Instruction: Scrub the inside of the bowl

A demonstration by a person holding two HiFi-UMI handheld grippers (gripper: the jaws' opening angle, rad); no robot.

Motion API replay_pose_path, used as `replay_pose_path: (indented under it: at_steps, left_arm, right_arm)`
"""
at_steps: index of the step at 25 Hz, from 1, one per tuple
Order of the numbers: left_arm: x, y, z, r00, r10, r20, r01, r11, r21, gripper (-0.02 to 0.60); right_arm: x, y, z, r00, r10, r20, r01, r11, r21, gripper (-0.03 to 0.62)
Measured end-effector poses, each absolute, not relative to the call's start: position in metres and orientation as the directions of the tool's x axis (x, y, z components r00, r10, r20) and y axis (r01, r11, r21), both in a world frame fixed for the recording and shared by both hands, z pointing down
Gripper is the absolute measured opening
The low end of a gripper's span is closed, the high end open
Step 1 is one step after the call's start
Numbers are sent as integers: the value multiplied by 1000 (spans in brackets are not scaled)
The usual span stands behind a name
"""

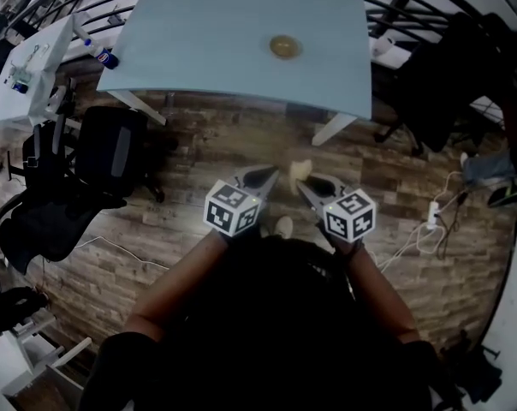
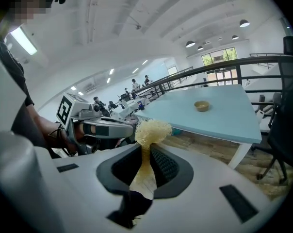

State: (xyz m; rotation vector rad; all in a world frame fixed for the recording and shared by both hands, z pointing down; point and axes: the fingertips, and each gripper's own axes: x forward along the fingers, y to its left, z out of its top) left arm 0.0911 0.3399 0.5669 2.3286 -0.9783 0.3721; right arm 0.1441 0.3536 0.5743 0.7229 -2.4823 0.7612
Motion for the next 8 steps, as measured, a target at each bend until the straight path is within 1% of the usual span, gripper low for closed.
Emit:
replay_pose_path:
  at_steps: [8]
  left_arm:
    - [108, 372, 563, 674, -594, 440, -738, -519, 431, -3]
  right_arm:
    - [159, 386, 571, -776, -306, 551, -557, 742, -372, 63]
